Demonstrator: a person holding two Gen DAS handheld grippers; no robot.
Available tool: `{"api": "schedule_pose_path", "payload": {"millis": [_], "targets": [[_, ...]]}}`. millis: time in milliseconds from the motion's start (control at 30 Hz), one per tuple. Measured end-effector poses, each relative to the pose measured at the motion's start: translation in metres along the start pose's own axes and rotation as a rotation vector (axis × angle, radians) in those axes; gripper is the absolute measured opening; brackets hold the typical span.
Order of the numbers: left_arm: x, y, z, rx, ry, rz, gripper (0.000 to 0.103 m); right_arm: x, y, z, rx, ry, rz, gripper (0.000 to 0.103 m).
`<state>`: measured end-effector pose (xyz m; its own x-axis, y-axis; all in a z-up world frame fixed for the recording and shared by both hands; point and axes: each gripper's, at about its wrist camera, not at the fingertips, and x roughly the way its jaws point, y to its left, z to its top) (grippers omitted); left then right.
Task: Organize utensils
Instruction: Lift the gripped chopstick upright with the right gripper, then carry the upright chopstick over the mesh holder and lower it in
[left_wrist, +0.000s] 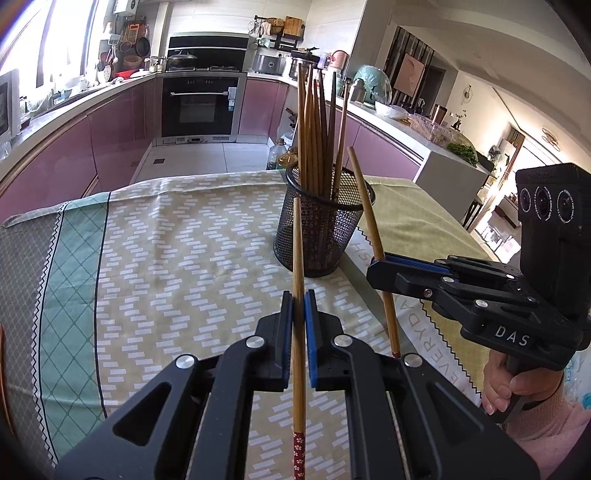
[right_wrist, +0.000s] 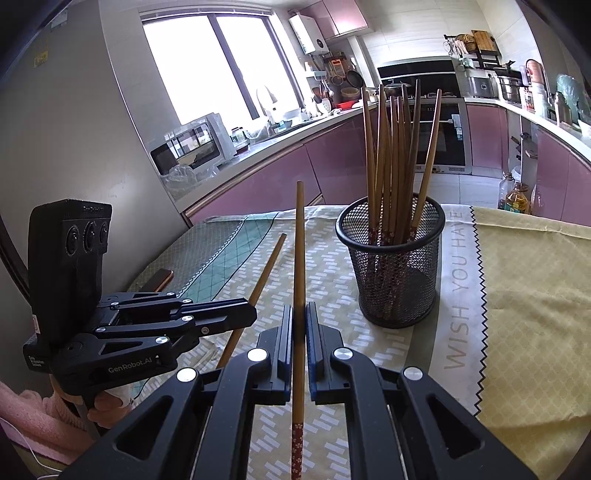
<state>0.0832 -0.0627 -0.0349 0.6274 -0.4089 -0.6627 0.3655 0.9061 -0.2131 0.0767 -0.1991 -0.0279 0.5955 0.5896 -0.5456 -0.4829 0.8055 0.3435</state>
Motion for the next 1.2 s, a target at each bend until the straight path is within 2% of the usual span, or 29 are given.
{"api": "schedule_pose_path", "payload": {"millis": [1200], "targets": [[-0.009, -0.003, 0.018, 0.001, -0.064, -0.021, 0.007, -0.02, -0.008, 0.02, -0.001, -0.074, 0.0, 0.006]]}}
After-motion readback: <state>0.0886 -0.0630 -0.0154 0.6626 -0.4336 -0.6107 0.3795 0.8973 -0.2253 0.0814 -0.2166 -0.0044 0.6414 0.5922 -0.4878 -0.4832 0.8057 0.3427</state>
